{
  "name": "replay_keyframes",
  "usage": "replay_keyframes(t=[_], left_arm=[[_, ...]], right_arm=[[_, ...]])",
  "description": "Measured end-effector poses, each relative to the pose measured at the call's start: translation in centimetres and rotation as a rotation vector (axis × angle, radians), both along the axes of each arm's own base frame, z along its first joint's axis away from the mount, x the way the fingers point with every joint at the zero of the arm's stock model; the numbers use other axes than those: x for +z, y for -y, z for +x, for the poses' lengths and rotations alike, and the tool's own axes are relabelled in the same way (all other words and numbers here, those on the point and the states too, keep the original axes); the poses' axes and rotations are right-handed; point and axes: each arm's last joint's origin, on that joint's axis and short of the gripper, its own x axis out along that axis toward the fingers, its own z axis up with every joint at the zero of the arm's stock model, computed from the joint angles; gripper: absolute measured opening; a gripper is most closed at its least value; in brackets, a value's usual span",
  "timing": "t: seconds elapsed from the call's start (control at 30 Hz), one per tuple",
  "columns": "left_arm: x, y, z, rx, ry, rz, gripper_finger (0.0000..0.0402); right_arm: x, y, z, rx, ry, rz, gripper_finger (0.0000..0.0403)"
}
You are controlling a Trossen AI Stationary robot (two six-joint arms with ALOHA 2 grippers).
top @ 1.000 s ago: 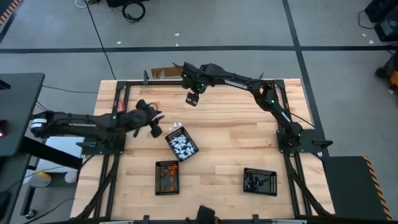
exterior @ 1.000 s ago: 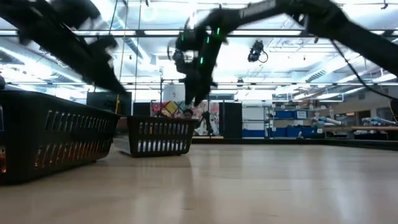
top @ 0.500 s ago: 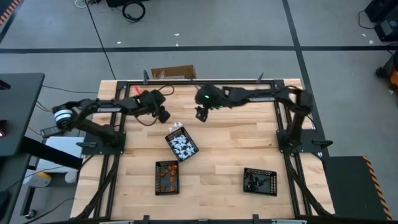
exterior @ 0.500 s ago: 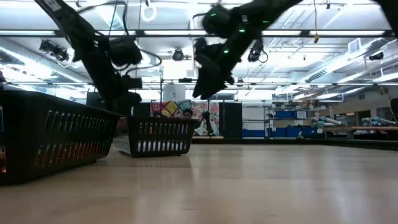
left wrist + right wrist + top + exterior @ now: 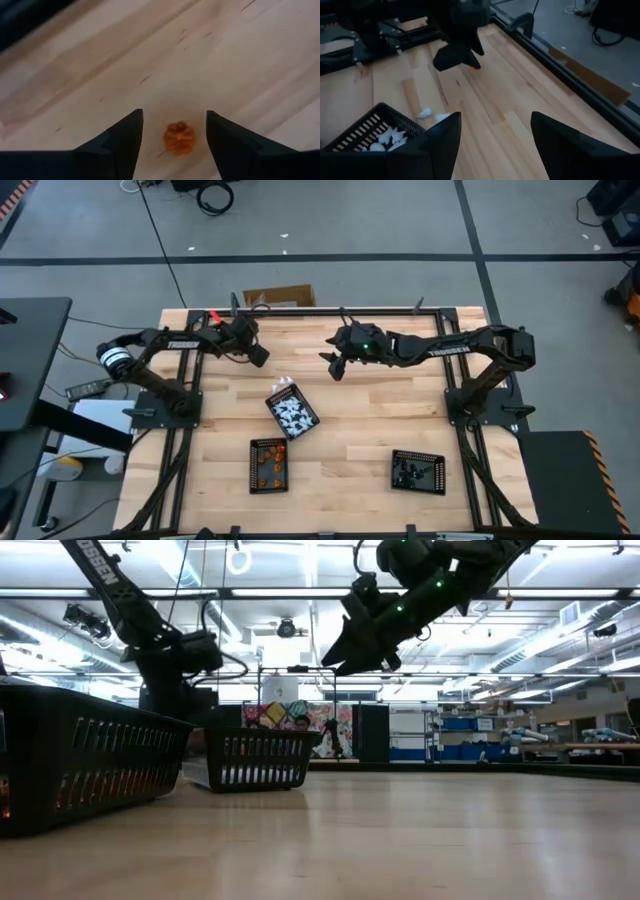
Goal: Sort Halloween decoration
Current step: Put the orange pumpkin toy into the left black basket
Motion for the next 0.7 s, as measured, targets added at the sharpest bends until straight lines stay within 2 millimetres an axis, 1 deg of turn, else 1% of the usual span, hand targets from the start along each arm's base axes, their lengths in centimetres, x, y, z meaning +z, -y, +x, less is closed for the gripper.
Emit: replay_keyframes(t=[0.2, 0.4, 0.7], left_arm=[[-0.77, 0.17, -0.14, 0.005, -0.041, -0.044, 0.0207], [-0.81, 0.50, 0.26, -0.015, -0.043, -0.039, 0.0189], [-0.85, 0.59, 0.20, -0.016, -0.050, -0.051, 0.0145]], right_arm=[[0.03, 0.00, 0.02, 0.002, -0.001, -0.002, 0.0245], [0.01, 0.00, 0.01, 0.006, -0.006, -0.010, 0.0245], [-0.02, -0.01, 0.01, 0.012, -0.013, -0.019, 0.0245]])
